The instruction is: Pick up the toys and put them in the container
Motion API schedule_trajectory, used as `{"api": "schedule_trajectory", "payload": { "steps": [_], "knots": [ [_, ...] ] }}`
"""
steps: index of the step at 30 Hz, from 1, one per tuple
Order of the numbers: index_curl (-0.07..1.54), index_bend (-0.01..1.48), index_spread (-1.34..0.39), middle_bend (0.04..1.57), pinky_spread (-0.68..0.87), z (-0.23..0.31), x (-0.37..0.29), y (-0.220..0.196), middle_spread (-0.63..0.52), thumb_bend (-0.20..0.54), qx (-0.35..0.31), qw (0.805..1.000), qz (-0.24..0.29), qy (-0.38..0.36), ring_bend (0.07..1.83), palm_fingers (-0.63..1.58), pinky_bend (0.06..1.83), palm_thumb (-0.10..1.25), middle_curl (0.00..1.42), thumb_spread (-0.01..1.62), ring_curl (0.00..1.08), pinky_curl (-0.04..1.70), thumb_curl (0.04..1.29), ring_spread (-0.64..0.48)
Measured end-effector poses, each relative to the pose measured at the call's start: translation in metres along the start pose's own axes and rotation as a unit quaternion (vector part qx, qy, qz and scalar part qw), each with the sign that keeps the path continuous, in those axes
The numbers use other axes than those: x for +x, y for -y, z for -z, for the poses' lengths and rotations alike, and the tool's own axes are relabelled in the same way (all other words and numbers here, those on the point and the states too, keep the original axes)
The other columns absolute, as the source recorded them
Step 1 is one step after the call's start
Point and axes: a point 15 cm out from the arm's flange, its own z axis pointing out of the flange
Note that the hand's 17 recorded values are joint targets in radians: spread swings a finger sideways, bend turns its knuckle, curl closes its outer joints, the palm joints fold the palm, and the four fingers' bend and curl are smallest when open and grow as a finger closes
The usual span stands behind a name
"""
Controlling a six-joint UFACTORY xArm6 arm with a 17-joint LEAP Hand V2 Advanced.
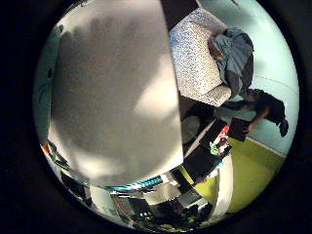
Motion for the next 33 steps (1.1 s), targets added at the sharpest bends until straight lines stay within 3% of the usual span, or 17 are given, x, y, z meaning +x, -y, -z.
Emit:
{"api": "schedule_trajectory", "payload": {
  "steps": [5,8,9,10,13,17,19,26,33],
  "knots": [
    [0.21,0.12,-0.29,0.31,0.39,-0.002,-0.004,-0.01,0.0,-0.018,-0.005,1.0,0.0,0.002,0.51,0.3,0.52,0.31,0.35,1.02,0.32,0.31,0.29,0.17],
    [0.18,0.1,-0.28,0.49,0.07,0.012,-0.003,-0.01,-0.13,-0.004,0.009,1.0,-0.002,-0.003,0.77,0.68,0.68,0.4,0.41,1.06,0.38,0.33,0.29,-0.05],
    [0.17,0.15,-0.31,0.62,-0.15,0.015,-0.003,-0.012,-0.19,-0.001,0.012,1.0,-0.003,-0.004,0.85,0.91,0.79,0.45,0.46,1.09,0.41,0.35,0.3,-0.16],
    [0.2,0.22,-0.34,0.69,-0.25,0.018,-0.003,-0.015,-0.21,0.007,0.014,1.0,-0.004,-0.005,0.91,1.09,0.81,0.49,0.5,1.1,0.43,0.37,0.31,-0.21],
    [0.36,0.54,-0.41,0.9,-0.37,0.034,-0.003,-0.021,-0.26,0.021,0.031,0.999,-0.005,-0.01,1.06,1.29,1.0,0.64,0.63,1.13,0.53,0.48,0.34,-0.28],
    [0.58,0.92,-0.39,1.1,-0.31,0.067,-0.006,-0.025,-0.26,0.06,0.062,0.998,-0.002,-0.022,1.26,1.19,1.22,0.87,0.77,1.1,0.62,0.62,0.41,-0.26],
    [0.68,1.03,-0.35,1.18,-0.27,0.089,-0.007,-0.027,-0.24,0.082,0.084,0.996,-0.002,-0.03,1.34,1.12,1.29,1.02,0.82,1.02,0.66,0.69,0.47,-0.25],
    [0.81,1.09,-0.3,1.29,-0.21,0.118,-0.03,-0.082,-0.19,-0.003,0.026,1.0,0.011,-0.012,1.38,1.02,1.32,1.12,0.88,0.75,0.72,0.85,0.64,-0.23],
    [0.9,1.1,-0.28,1.32,-0.2,0.203,-0.086,-0.112,-0.17,-0.019,0.092,0.992,0.074,-0.041,1.39,1.0,1.29,1.1,0.89,0.62,0.76,0.96,0.75,-0.23]
  ]
}}
